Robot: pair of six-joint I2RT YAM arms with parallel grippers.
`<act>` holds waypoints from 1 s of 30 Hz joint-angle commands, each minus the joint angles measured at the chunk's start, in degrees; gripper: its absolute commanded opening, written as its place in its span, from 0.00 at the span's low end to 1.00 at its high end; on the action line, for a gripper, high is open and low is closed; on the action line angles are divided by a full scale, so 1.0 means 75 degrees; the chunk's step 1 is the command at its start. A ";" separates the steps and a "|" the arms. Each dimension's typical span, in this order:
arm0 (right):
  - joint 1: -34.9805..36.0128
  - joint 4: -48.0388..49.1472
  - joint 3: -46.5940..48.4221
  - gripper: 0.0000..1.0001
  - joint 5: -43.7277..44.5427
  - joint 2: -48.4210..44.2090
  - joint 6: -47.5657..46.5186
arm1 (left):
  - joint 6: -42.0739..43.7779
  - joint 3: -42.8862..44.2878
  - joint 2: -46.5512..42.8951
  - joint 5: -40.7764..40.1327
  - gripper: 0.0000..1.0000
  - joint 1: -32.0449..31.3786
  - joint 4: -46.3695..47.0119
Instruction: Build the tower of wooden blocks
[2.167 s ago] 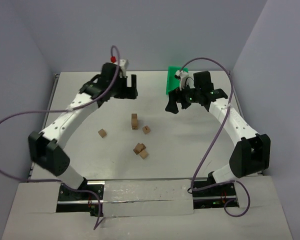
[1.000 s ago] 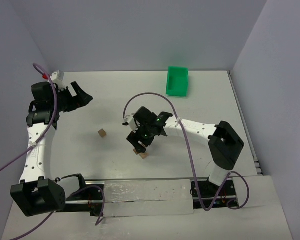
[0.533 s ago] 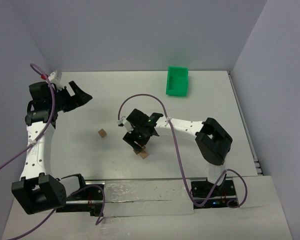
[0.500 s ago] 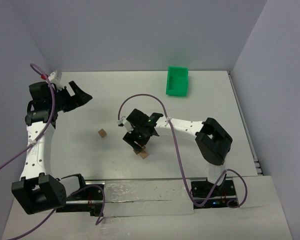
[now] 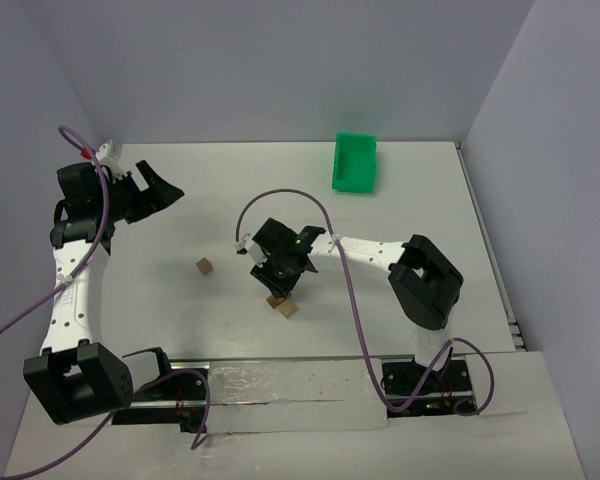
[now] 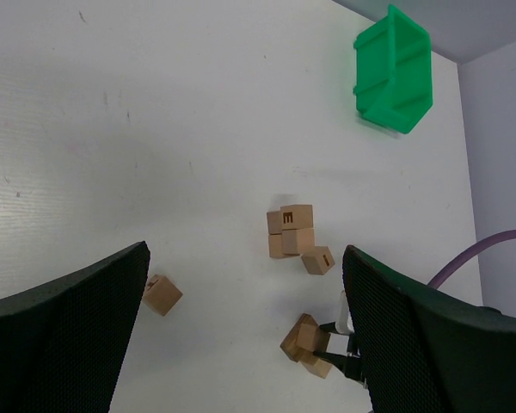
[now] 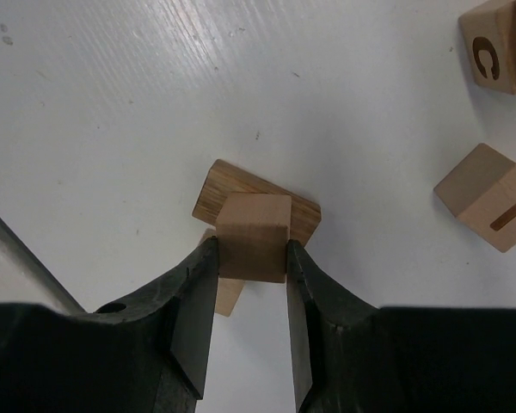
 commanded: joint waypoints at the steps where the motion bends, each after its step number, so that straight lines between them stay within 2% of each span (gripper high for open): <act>1: -0.0465 0.0154 -0.0113 0.00 -0.0281 -0.0800 0.0301 | -0.0042 0.0052 -0.0016 0.0205 0.99 0.0121 0.0329; 6: -0.1222 0.0165 -0.0486 0.00 -0.0135 -0.1650 0.0573 | -0.0040 0.0058 0.0027 0.0158 0.99 0.0152 0.0320; 10: -0.1464 0.0142 -0.0616 0.00 0.0371 -0.1757 0.0712 | -0.0071 0.0046 0.0085 0.0142 0.99 0.0168 0.0366; 23: -0.1571 0.0222 -0.0351 0.00 0.0900 -0.0552 0.2120 | -0.0082 0.0077 0.0183 -0.0004 0.99 0.0244 0.0313; 30: -0.1505 0.0732 -0.0572 0.00 0.1549 -0.0543 0.2681 | -0.0137 0.0026 0.0283 0.0083 0.99 0.0292 0.0371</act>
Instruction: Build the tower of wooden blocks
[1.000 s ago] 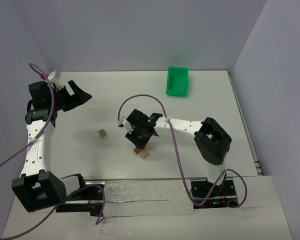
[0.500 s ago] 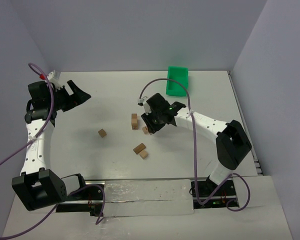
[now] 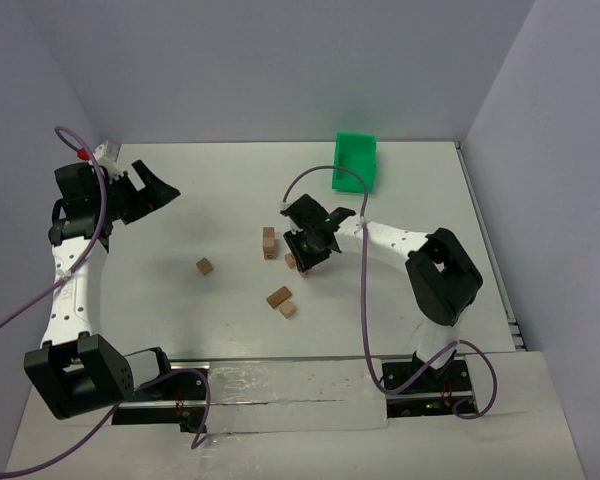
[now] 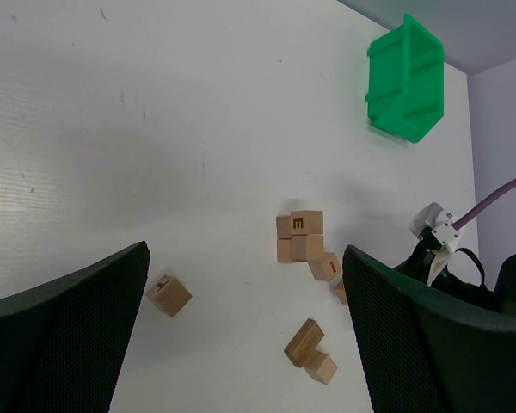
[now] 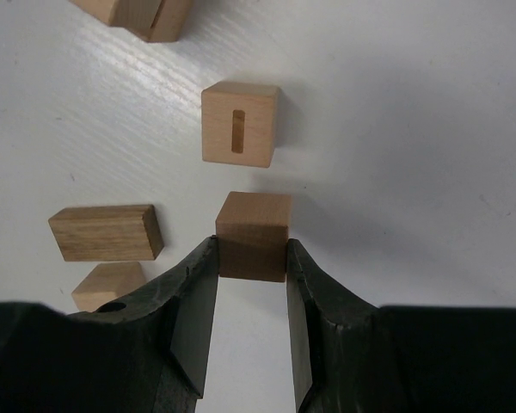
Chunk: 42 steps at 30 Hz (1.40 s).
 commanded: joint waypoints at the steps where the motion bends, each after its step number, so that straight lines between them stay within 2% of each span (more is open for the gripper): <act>1: 0.0064 0.0616 -0.0055 0.00 0.0653 -0.0019 0.0587 | -0.0093 0.0036 0.0090 0.0130 0.99 0.0088 0.0314; 24: 0.0341 0.1127 -0.0217 0.00 0.0590 0.0402 0.0965 | -0.0140 0.0020 0.0137 0.0276 0.99 0.0210 0.0320; 28: 0.0345 0.1088 -0.0089 0.09 0.0548 0.0535 0.0977 | -0.0140 0.0022 0.0160 0.0264 0.99 0.0208 0.0299; 42: 0.0345 0.1014 0.0034 0.22 0.0592 0.0707 0.0882 | -0.0152 -0.0022 0.0172 0.0300 0.99 0.0229 0.0332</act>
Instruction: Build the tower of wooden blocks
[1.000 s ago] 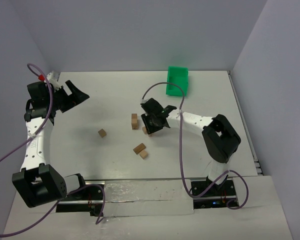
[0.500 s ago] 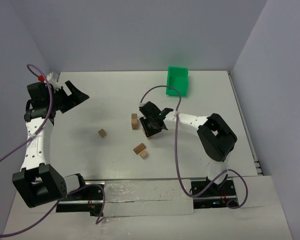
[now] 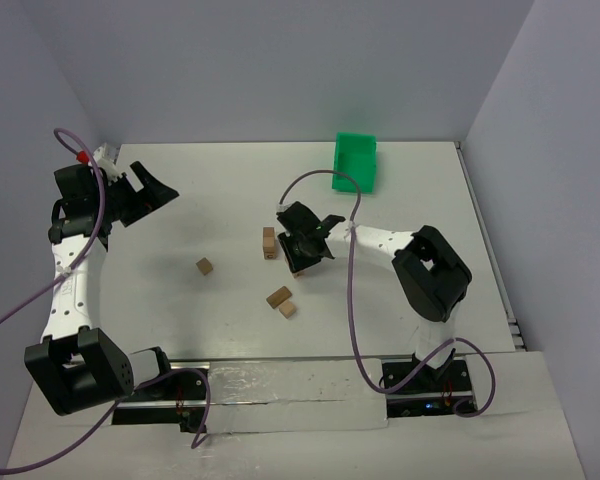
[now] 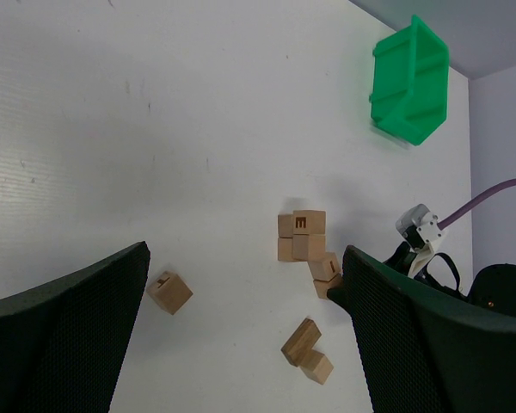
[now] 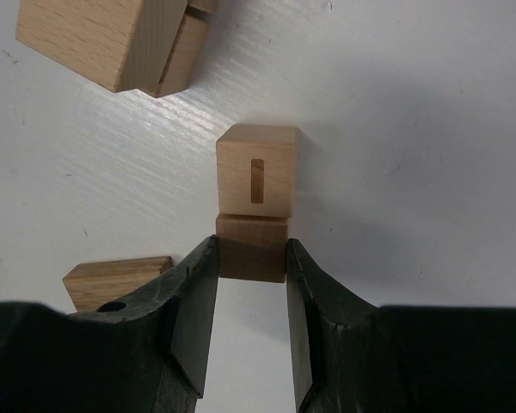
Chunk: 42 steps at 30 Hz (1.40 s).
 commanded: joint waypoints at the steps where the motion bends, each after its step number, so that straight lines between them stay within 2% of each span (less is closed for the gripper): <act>1: 0.0045 0.0077 0.0171 0.22 0.0102 0.0234 0.0017 | -0.0032 0.0040 0.0013 0.0226 0.99 0.0084 0.0329; 7: 0.0039 0.0055 0.0177 0.23 0.0120 0.0262 -0.0047 | -0.0044 0.0030 0.0002 0.0244 0.99 0.0084 0.0330; 11: 0.0039 0.0040 0.0154 0.32 0.0085 0.0266 -0.0081 | -0.0044 0.0029 0.0001 0.0255 0.99 0.0073 0.0352; 15: 0.0039 0.0042 0.0142 0.45 0.0064 0.0252 -0.0106 | -0.0056 0.0029 0.0013 0.0267 0.99 0.0084 0.0349; 19: 0.0039 0.0025 0.0142 0.62 0.0043 0.0217 -0.0125 | -0.0056 0.0029 0.0013 0.0279 0.99 0.0096 0.0352; 22: 0.0039 0.0002 0.0107 0.97 -0.0036 0.0116 -0.0167 | -0.0020 0.0029 0.0011 0.0279 0.99 0.0096 0.0328; 23: 0.0039 -0.0050 0.0107 0.99 -0.0080 0.0047 -0.0193 | -0.0011 0.0029 -0.0006 0.0279 0.99 0.0096 0.0319; 29: 0.0055 -0.0227 0.0056 1.00 -0.0743 -0.0892 -0.0602 | -0.0009 0.0025 -0.0022 0.0291 0.99 0.0096 0.0317; 34: 0.0048 -0.0533 -0.0181 1.00 -0.1005 -0.1669 -0.1434 | 0.0138 0.0042 -0.0118 0.0437 0.99 0.0123 0.0279; 39: -0.0057 -0.0804 -0.0669 1.00 -0.2216 -0.2783 -0.3461 | 0.0537 -0.0132 -0.0452 0.1183 0.99 0.0136 0.0541; 42: -0.0584 -0.0977 -0.0951 1.00 -0.3419 -0.3238 -0.5405 | 0.0788 -0.0222 -0.0531 0.1701 0.99 0.0150 0.0575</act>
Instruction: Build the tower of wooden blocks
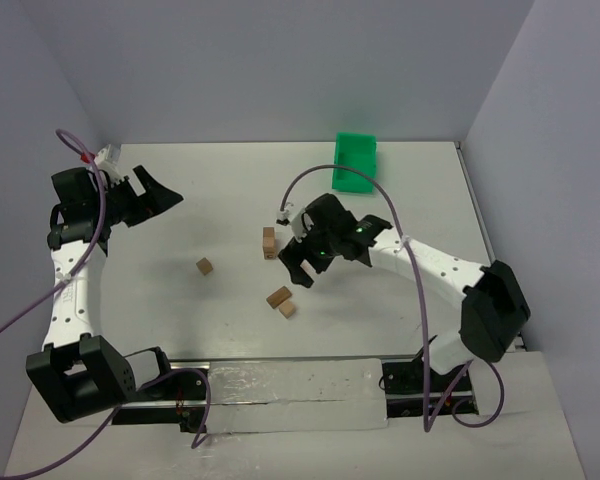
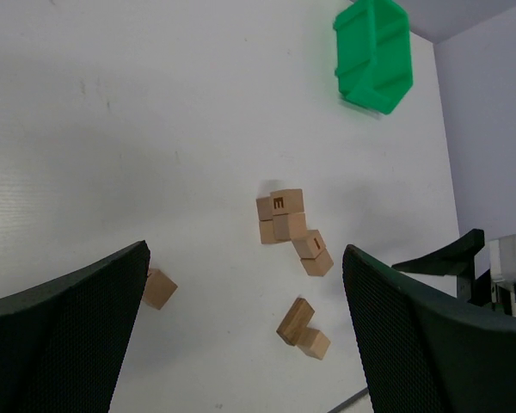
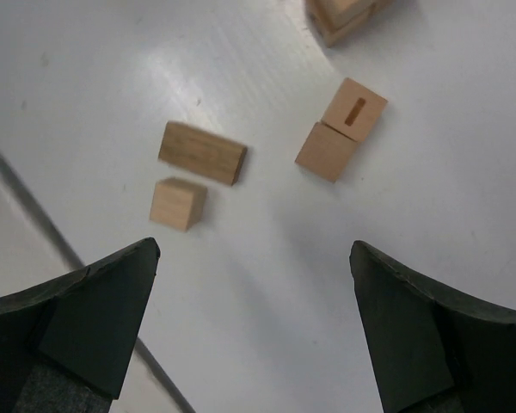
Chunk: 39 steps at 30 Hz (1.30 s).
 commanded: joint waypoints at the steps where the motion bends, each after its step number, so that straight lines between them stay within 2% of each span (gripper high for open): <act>1: -0.0738 -0.0409 -0.0353 1.00 -0.1973 -0.0854 -0.3140 | 0.0539 -0.0068 -0.0334 0.1097 0.99 0.0060 0.0503; 4: -0.1631 -0.1003 -0.0064 1.00 -0.3379 -0.0667 -0.5066 | 0.0678 -0.0152 -0.0366 0.1575 0.99 0.0068 0.0703; 5: -0.2047 -0.1500 0.0179 1.00 -0.4004 -0.0448 -0.6315 | 0.0701 -0.0222 -0.0390 0.1887 0.99 0.0057 0.0774; 9: -0.2391 -0.2366 0.0719 1.00 -0.4253 0.0166 -0.8782 | 0.0682 -0.0274 -0.0293 0.2257 0.99 0.0056 0.1024; 12: -0.2380 -0.2821 0.1520 1.00 -0.4299 0.1137 -0.9484 | 0.0862 -0.0227 -0.0251 0.2199 0.99 0.0056 0.0890; 22: -0.2075 -0.2759 0.2840 1.00 -0.4105 0.2768 -0.9573 | 0.1145 -0.0164 -0.0062 0.2030 0.99 0.0067 0.0612; 34: -0.1386 -0.2045 0.2356 1.00 -0.3492 0.2990 -0.9452 | 0.0948 -0.0161 0.0273 0.2151 0.99 0.0065 0.0875; 39: -0.1268 -0.2248 0.2705 1.00 -0.3298 0.3293 -0.9411 | 0.0905 -0.0136 0.0335 0.2194 0.99 0.0068 0.0927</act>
